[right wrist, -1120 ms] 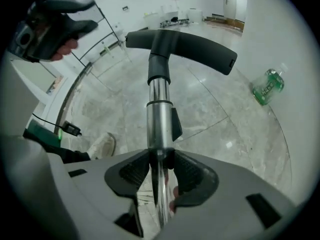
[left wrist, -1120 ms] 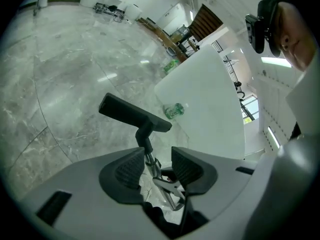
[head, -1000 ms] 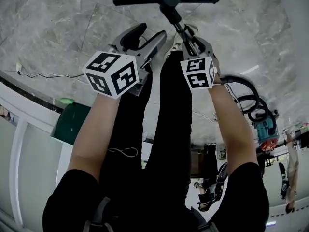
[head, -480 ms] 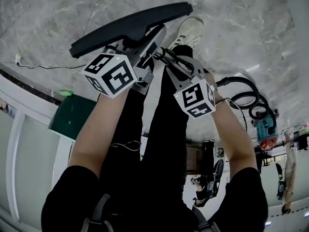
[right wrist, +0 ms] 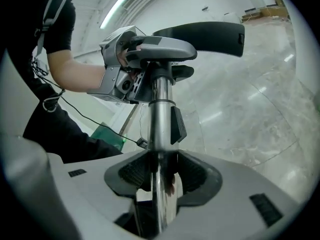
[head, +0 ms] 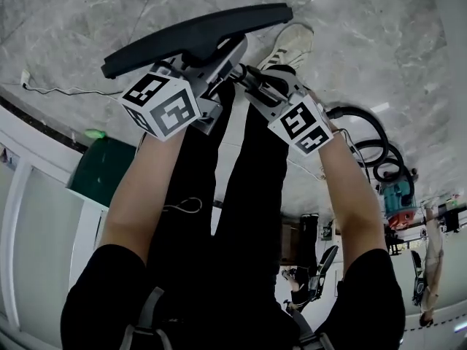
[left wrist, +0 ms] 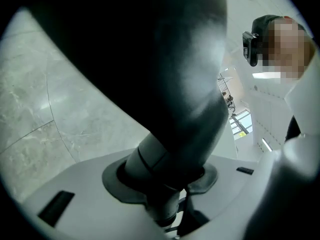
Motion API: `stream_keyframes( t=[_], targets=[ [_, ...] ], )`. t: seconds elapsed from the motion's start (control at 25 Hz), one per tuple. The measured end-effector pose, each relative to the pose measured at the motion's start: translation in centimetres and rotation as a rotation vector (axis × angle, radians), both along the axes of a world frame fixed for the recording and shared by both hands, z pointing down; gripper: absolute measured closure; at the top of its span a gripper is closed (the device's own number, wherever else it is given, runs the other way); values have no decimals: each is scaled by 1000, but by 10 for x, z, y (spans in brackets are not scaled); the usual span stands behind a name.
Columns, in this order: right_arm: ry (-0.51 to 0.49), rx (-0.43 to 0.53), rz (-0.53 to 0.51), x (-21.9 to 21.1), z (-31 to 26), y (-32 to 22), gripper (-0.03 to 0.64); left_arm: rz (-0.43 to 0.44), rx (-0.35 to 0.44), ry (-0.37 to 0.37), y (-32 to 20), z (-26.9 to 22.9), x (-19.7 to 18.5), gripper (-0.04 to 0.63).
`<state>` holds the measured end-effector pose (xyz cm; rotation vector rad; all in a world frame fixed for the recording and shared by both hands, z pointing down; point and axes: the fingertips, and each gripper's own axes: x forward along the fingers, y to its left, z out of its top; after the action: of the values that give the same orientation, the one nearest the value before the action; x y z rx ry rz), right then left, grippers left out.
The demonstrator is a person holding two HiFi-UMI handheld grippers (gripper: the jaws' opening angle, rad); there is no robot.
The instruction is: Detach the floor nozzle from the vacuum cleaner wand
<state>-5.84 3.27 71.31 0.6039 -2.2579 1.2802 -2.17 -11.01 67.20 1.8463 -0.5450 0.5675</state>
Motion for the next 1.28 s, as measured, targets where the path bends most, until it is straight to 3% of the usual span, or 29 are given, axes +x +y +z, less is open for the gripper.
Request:
stream_keyframes(
  t=[0.12,0.24,0.44,0.6,0.72,0.92,1.0,1.08,1.2,1.28],
  targets=[
    [-54,-22,-31,-7,3,1,446,1,5,14,3,-1,1,425],
    [-76,-47,2,-23,14,-4,443,48,10,24,12,-2,15,425],
    [1,-29,69,-41,24,-19,475,37,-30,-7,11,0,5,426],
    [11,21,42,-48,14,-23,492,73,39,45,8,-16,-1,434],
    [-98,-20,-34,-51,-4,-13,501,117,58,118,14,-31,4,446],
    [-520,-193,-194,-64,-69,6,508,131,25,292,9,-66,12,488],
    [-547,-214,-185,-64,-78,5,509,125,1,300,8,-71,12,488],
    [-387,-157,-118,-60,-64,0,511,107,-15,247,7,-64,11,488],
    [76,21,48,-40,-27,-20,512,95,6,159,2,-53,11,485],
    [261,94,140,-31,-13,-29,515,106,34,112,-1,-51,10,482]
  ],
)
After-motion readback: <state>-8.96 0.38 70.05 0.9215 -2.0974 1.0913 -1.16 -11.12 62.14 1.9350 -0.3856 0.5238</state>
